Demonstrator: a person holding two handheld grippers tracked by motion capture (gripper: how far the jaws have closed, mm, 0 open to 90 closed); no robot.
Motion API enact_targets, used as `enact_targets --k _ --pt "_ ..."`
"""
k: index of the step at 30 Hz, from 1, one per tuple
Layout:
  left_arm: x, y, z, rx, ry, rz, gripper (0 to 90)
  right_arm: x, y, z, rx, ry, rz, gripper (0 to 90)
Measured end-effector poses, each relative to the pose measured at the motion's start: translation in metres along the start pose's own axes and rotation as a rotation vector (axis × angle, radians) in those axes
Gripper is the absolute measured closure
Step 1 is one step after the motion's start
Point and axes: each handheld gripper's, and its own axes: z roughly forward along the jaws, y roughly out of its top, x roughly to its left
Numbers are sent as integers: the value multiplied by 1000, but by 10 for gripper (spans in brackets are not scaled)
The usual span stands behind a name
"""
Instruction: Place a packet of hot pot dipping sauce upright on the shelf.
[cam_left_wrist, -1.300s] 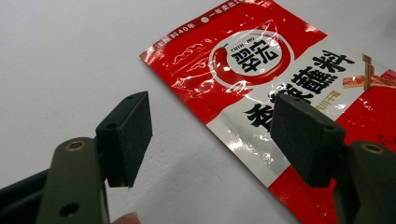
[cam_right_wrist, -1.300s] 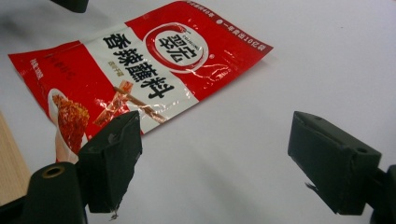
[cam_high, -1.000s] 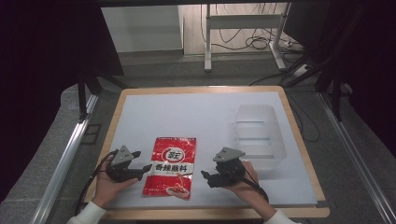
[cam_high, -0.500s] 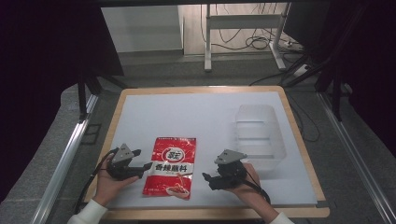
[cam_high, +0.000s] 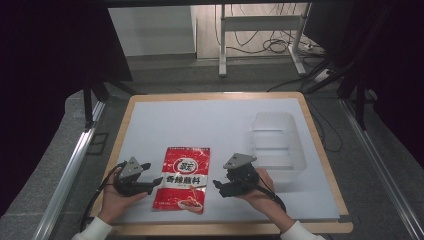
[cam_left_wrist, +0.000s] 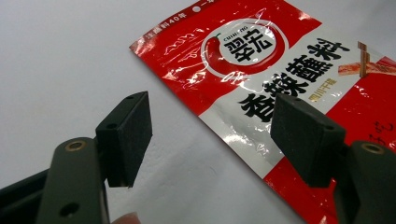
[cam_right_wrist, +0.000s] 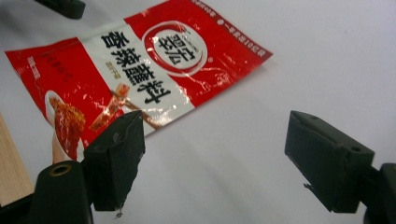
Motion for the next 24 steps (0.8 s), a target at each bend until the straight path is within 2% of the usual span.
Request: enact_targets --k 5,9,10,15,24 --pt "-5 1 -2 -7 7 -1 292 -1 10 -1 -9 11 9 201" --pt "-8 2 -2 -10 8 2 292 -1 23 2 15 18 -23 202" --pt "-7 3 -2 -6 8 6 292 -3 30 4 26 24 -29 201" --pt "-3 3 1 -2 2 14 292 -11 47 15 44 30 -42 200" --pt "-5 2 -1 4 -6 19 292 -20 67 34 77 50 -32 200"
